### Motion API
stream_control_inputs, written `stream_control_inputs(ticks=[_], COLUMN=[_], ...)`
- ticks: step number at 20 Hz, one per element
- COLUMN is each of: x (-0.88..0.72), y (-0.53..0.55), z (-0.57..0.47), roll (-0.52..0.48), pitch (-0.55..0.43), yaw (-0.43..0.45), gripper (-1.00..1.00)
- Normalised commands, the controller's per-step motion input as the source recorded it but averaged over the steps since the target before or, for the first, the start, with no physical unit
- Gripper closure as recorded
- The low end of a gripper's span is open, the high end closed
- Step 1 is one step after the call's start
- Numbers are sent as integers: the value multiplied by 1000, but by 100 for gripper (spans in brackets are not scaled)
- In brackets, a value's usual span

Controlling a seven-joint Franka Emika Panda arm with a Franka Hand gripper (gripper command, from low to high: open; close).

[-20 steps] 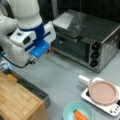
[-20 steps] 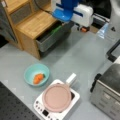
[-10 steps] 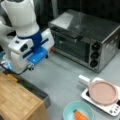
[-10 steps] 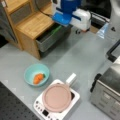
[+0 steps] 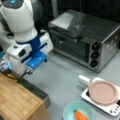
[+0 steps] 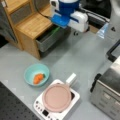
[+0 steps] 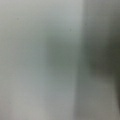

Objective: Open the drawer. Pick up the carrot. Put the carrots in the drawer.

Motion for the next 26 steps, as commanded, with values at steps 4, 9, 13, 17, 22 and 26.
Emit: stream_control_inputs(ticks=[4, 9, 13, 17, 22, 26], x=[-26, -19, -12, -10, -36, -62], y=[-157, -180, -166, -194, -180, -161], z=[-41, -52, -70, -122, -187, -216], roll=[-36, -59, -77, -93, -92, -91], pitch=[-51, -43, -45, -47, -55, -70], yaw=[131, 119, 117, 126, 136, 137], gripper=[-100, -100, -100, -100, -100, -100])
